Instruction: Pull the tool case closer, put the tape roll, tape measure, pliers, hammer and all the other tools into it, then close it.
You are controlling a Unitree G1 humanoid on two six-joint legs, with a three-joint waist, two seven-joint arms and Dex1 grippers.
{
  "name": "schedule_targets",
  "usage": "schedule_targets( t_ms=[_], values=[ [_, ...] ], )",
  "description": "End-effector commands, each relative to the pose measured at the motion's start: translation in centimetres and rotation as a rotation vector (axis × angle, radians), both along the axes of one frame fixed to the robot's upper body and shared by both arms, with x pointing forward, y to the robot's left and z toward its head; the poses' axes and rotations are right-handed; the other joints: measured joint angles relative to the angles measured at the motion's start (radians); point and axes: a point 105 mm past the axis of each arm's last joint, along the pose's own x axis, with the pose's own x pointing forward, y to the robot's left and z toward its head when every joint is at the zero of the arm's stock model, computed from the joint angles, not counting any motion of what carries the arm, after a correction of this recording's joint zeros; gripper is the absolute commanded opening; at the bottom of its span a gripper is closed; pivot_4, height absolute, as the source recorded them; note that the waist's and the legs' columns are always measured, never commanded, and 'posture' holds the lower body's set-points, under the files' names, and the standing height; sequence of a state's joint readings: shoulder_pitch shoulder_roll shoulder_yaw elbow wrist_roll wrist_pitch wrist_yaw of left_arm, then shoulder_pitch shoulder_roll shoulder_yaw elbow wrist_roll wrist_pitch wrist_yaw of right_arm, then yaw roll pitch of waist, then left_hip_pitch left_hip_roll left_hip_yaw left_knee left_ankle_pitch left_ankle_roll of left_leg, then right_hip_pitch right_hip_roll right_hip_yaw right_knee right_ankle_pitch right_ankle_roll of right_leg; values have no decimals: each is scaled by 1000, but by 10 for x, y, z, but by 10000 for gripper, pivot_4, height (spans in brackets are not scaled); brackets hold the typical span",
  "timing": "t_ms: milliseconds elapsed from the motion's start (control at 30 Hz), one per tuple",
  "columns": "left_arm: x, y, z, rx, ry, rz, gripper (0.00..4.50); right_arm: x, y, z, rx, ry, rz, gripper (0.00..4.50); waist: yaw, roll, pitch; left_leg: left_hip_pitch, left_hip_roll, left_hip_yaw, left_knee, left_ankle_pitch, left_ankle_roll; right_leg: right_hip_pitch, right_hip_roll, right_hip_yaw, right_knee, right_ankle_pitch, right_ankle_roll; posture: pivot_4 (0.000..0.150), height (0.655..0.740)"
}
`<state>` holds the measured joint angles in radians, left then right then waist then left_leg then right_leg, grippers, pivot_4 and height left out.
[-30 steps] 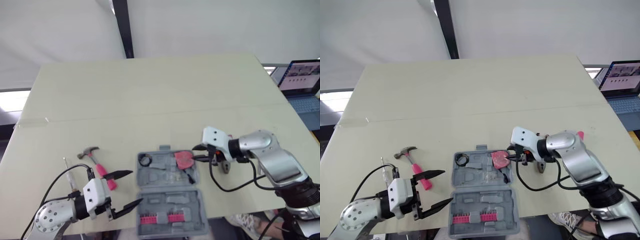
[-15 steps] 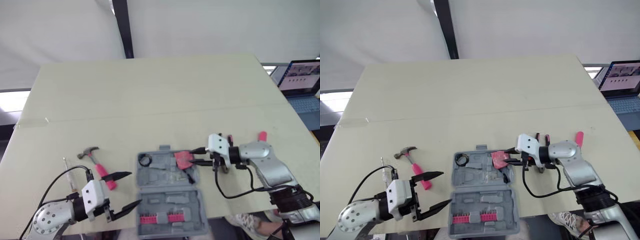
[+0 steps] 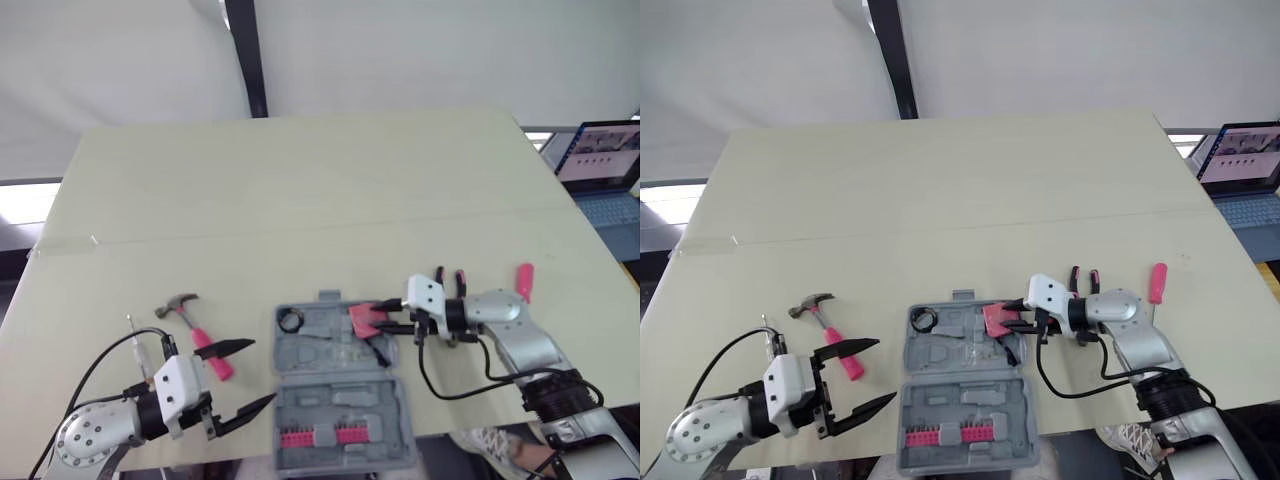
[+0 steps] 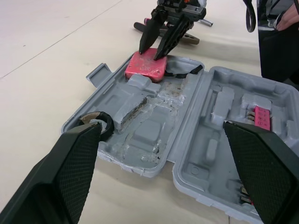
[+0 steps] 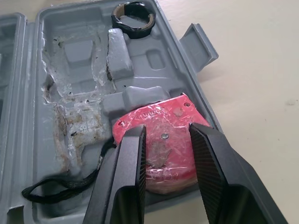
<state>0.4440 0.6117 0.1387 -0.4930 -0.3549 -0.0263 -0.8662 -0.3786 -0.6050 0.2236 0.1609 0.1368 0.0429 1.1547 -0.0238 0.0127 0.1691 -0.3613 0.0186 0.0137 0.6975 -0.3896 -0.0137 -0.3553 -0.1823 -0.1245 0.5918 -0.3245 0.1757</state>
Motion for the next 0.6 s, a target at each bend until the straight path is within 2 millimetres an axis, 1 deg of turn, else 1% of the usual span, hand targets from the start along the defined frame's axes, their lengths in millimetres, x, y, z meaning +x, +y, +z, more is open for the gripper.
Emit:
schedule_targets(
  t_ms=[33, 300, 467, 600],
  values=[
    [-1, -2, 7, -8, -22, -16, 45000, -4, -3, -11, -15, 28, -11, 15523, 0, 0, 0, 0, 0, 0, 0, 0, 0, 0, 0, 0, 0, 0, 0, 1500, 7400],
    [-1, -2, 8, -1, -26, -13, 45000, -11, -3, -27, -18, 63, -34, 15523, 1, -1, -1, 3, 0, 0, -1, 0, 0, 2, 0, 0, 0, 0, 0, 1500, 7400],
    [0, -2, 9, -1, -28, -13, 45000, -9, -5, -34, -23, 75, -57, 15523, 0, -1, -1, 7, 0, 0, -2, 0, 0, 7, 0, 0, -1, 0, 0, 1500, 7400],
    [0, -1, 9, -3, -26, -10, 45000, -8, -7, -46, -38, 95, -79, 15523, -1, -3, -3, 10, 0, 0, -3, 0, 0, 10, 0, -1, -2, 0, 0, 1500, 7400]
  ],
)
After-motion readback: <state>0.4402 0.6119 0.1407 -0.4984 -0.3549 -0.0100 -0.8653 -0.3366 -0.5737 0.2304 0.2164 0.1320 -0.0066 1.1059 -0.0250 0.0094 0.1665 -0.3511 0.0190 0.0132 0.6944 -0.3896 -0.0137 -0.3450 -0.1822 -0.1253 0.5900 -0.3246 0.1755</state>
